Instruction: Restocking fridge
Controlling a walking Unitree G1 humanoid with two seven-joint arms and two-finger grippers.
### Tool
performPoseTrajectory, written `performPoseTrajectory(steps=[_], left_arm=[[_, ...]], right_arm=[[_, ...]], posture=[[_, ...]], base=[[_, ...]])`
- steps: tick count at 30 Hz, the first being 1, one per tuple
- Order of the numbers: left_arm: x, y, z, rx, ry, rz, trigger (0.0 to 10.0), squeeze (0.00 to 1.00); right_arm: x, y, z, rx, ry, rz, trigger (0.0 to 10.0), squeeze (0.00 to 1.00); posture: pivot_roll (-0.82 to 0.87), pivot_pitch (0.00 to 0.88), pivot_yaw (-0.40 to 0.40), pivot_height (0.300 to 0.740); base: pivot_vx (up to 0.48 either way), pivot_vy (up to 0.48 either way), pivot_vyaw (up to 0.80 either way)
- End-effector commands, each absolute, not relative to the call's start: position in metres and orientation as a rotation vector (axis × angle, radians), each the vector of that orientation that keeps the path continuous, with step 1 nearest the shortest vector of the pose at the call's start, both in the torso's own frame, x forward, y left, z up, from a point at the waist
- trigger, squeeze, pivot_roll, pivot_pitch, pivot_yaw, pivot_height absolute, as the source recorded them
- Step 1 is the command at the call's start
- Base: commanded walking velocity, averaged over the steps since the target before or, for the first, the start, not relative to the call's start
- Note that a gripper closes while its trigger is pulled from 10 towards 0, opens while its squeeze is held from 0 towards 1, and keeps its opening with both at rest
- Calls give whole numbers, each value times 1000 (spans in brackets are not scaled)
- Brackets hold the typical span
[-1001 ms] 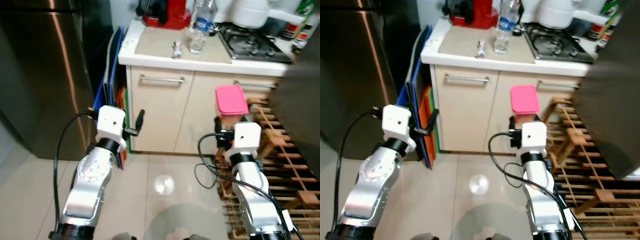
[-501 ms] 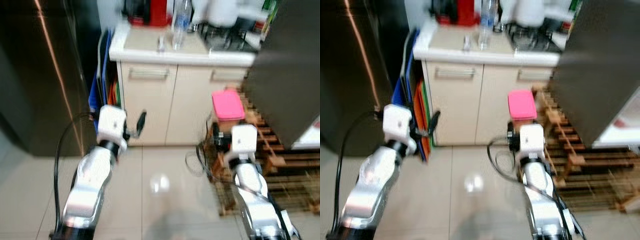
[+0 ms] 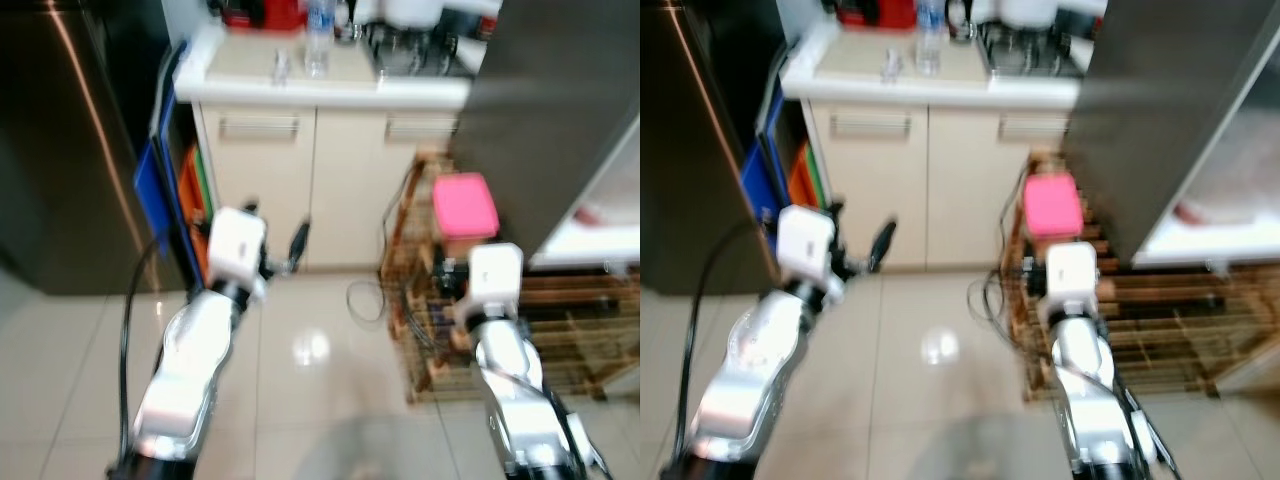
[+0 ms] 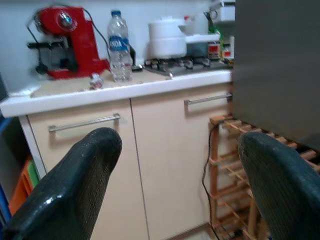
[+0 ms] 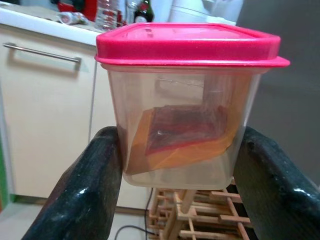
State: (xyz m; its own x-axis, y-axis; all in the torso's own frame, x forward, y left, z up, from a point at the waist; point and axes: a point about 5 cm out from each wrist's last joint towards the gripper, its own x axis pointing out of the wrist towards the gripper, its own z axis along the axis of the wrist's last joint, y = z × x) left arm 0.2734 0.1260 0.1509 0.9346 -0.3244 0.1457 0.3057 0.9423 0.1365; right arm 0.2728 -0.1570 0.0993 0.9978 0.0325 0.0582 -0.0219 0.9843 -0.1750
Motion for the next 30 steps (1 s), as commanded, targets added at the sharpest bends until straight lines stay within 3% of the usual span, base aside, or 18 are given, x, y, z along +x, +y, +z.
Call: performPoseTrajectory(steps=[1,24,30], left_arm=[[273,120,153,117,-179,-350,10000,0],[277,120,147,159,-157,-349,10000,0],[281,127,140,106,-106,-250,10000,0]], right_arm=[[275,-160,102,-183,-75,19,0,0],[277,-179,105,-191,-84,-63,0,0],[277,-176,102,-162,-67,-47,0,0]], posture=[[3,0,-31,740],[-1,0,-26,740],[15,0,-34,740]], base=[[0,-480,0],[0,-450,0],[124,-412,0]])
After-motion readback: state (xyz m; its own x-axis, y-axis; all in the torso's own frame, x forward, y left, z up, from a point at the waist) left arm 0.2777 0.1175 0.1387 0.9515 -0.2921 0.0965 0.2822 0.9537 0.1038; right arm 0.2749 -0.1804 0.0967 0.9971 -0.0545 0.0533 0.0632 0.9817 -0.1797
